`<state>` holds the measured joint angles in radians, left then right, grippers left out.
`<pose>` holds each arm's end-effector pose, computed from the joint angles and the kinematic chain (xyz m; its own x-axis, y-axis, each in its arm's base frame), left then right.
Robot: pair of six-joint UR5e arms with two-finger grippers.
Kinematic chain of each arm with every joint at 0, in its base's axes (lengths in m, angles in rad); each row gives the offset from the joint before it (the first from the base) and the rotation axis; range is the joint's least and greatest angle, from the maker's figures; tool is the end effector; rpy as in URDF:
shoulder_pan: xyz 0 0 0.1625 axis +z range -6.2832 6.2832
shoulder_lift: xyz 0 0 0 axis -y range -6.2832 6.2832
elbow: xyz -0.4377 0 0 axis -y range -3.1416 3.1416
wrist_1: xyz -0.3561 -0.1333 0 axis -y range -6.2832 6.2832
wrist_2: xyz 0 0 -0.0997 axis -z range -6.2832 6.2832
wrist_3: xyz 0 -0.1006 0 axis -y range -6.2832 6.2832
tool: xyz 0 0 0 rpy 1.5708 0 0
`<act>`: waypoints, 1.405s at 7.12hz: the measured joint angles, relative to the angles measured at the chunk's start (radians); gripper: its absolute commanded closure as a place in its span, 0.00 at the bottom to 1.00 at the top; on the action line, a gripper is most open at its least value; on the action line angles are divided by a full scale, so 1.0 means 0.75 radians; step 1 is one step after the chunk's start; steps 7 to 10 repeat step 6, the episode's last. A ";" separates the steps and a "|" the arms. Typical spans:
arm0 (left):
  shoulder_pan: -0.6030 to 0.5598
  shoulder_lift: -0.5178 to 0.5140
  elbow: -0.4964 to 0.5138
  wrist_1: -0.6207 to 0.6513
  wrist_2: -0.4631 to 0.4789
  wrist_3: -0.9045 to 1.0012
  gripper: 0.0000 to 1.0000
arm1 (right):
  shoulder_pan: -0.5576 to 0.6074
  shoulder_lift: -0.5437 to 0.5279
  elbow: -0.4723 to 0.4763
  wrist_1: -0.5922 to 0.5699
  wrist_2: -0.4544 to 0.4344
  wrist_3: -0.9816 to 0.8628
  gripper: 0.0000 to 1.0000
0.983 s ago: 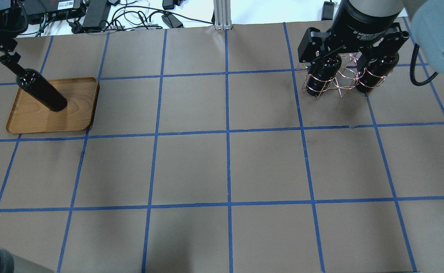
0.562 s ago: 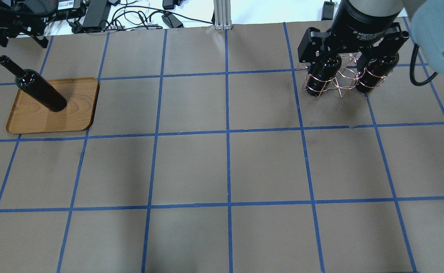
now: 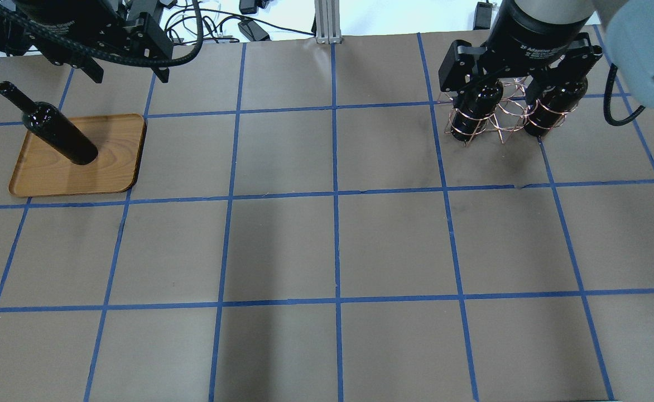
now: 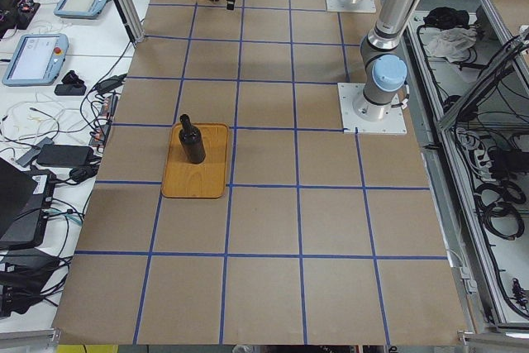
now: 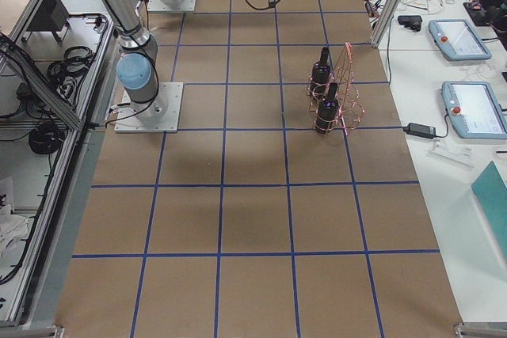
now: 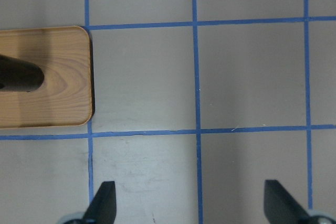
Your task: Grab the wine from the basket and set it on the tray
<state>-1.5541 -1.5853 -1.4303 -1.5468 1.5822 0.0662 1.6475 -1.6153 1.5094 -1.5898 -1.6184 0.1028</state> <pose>-0.1242 -0.4754 0.5603 -0.9987 0.0470 -0.0211 0.0497 0.9877 -0.1484 0.1623 -0.4349 0.5501 -0.9989 0.0313 0.0342 0.0266 0.9913 -0.1288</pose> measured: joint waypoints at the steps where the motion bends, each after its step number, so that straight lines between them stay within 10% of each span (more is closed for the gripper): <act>1: -0.009 0.032 -0.042 -0.016 0.003 -0.003 0.00 | 0.000 0.000 0.000 0.001 0.000 0.000 0.00; 10: -0.012 0.077 -0.111 -0.044 0.002 0.000 0.00 | 0.000 0.000 0.000 -0.001 0.000 0.000 0.00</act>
